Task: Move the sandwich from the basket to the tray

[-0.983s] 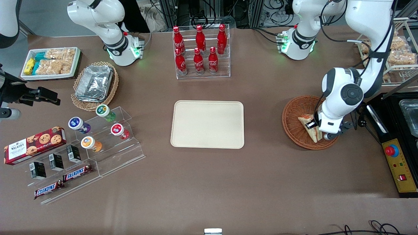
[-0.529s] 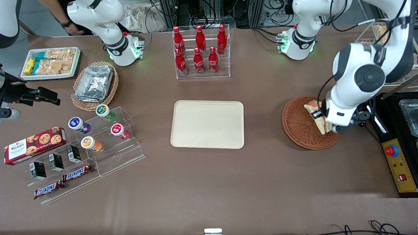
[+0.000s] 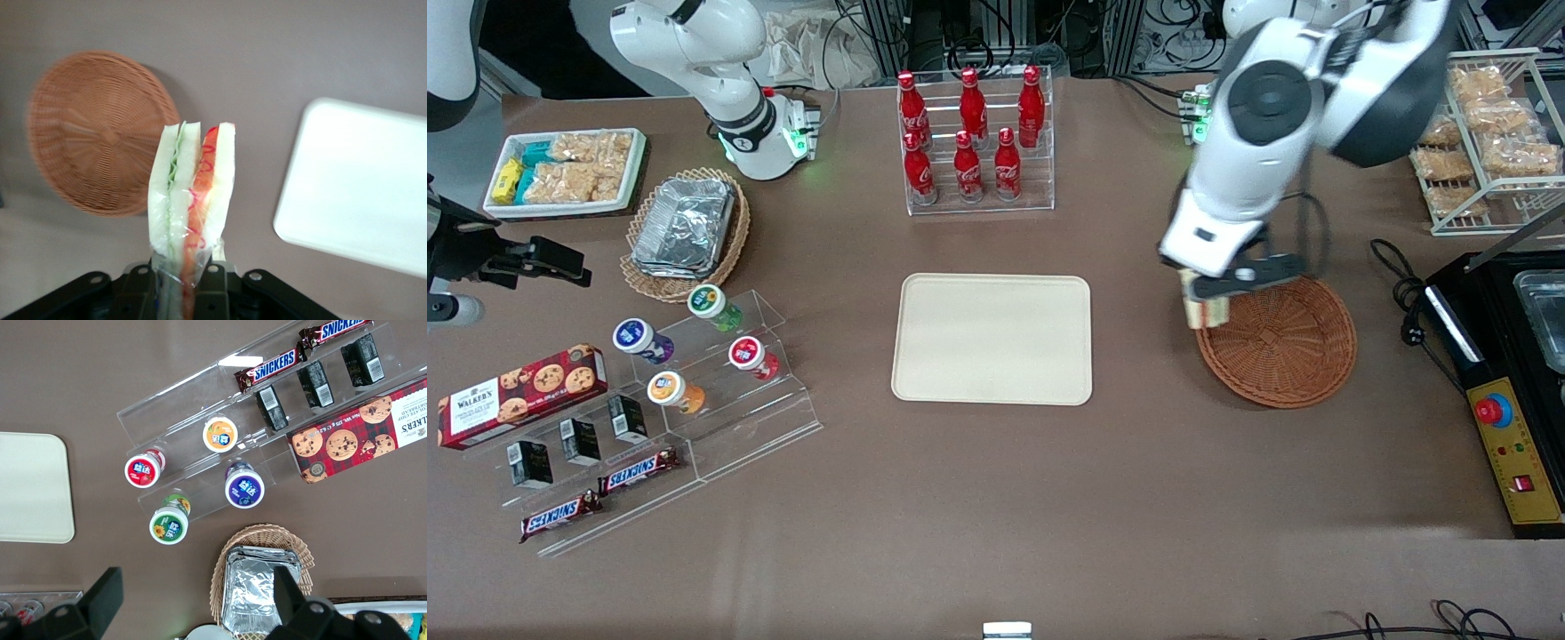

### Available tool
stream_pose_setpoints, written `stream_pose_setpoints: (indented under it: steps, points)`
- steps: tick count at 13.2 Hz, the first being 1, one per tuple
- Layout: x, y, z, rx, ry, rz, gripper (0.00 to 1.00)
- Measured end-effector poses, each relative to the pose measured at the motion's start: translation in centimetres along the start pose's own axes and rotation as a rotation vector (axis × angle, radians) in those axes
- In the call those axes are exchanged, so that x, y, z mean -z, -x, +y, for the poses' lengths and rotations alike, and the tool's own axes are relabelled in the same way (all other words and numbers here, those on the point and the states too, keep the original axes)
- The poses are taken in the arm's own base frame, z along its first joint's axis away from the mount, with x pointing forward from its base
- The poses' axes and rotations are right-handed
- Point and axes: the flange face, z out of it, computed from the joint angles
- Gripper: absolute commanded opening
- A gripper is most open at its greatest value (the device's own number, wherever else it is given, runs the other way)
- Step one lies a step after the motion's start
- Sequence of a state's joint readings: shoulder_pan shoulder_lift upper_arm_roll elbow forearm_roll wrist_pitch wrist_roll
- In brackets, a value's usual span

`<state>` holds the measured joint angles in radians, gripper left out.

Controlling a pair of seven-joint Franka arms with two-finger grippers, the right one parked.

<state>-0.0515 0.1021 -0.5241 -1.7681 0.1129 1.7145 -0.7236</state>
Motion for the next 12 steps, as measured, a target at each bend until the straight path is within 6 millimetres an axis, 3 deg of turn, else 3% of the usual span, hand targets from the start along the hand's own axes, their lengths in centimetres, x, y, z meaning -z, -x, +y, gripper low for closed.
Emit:
stream_pose_setpoints:
  steps: [2,4,6,9,12]
  points:
    - [-4.0,1.3,5.1,-0.094,0.034,-0.018,0.0]
    - [-9.4,2.2,9.6,-0.171,0.088,-0.018,0.0]
    - [-15.0,2.7,12.8,-0.248,0.101,-0.005,0.0]
    - [-21.0,2.2,15.3,-0.264,0.131,-0.001,0.0]
    - [-22.7,1.4,15.7,-0.255,0.116,0.022,0.0]
